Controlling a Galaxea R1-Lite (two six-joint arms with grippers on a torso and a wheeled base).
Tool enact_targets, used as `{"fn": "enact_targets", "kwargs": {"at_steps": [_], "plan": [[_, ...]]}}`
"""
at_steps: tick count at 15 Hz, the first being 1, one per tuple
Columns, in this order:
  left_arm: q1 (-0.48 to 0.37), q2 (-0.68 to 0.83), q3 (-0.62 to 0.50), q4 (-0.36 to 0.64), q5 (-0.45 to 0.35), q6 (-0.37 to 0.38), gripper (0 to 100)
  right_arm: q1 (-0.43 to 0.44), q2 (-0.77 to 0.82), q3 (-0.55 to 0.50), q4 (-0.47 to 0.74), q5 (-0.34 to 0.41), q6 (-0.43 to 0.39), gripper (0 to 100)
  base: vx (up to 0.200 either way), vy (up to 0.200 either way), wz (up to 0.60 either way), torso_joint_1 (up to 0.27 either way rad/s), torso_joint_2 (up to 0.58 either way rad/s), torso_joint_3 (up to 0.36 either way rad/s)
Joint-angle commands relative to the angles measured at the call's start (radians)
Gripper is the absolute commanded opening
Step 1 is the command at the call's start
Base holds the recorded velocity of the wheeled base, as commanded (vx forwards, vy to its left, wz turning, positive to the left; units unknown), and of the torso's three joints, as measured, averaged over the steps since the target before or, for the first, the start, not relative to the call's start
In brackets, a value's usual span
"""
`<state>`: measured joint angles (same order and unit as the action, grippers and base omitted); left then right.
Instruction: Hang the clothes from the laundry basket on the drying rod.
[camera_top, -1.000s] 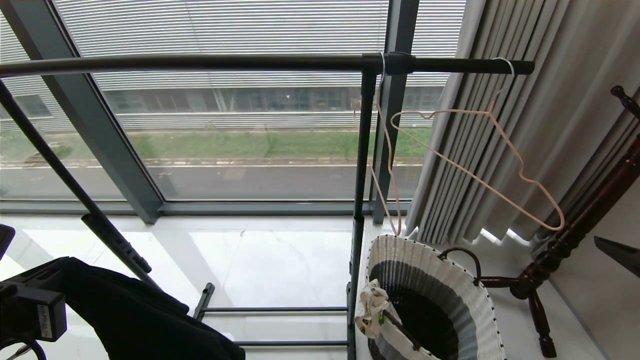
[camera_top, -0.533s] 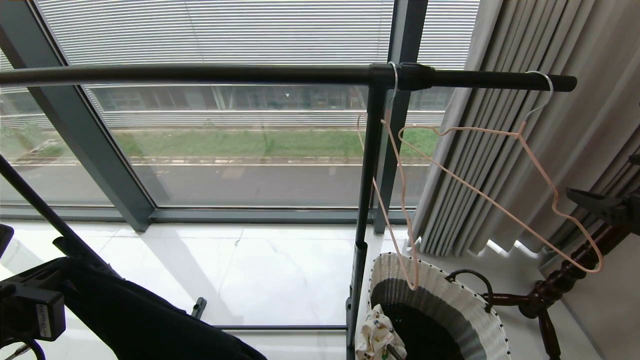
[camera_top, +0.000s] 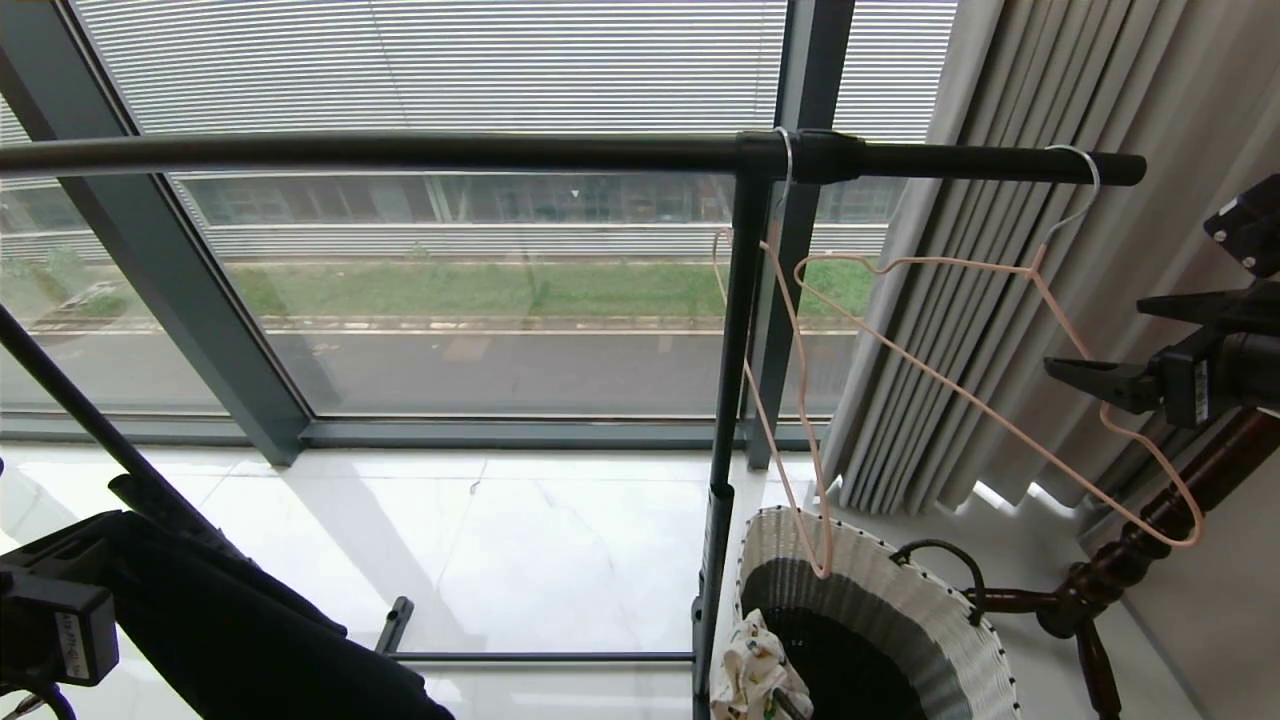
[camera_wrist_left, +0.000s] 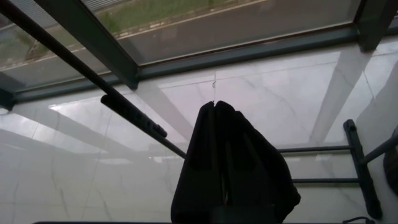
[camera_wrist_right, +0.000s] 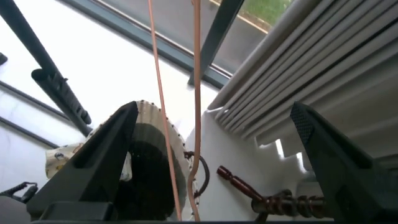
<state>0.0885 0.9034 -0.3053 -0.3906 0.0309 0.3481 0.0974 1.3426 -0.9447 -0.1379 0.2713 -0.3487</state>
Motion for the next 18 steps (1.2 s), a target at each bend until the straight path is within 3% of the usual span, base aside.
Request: {"fn": "enact_targets", "kwargs": {"at_steps": [1,9,18], "plan": [[0.000,-0.015,0.002,-0.001,0.000,0.000,0,-0.033,0.063,-0.003,0.000,0.028,-0.001,100,0.000,0.000,0.00,0.000,0.00,0.000],[-0.004,-0.041,0.002,-0.001,0.000,0.002,0,-0.054,0.099,0.030,0.004,0.108,-0.004,100,0.000,0.000,0.00,0.000,0.00,0.000],[-0.004,-0.051,0.003,-0.001,0.000,0.002,0,-0.059,0.089,0.063,0.000,0.120,-0.004,100,0.000,0.000,0.00,0.000,0.00,0.000]]}}
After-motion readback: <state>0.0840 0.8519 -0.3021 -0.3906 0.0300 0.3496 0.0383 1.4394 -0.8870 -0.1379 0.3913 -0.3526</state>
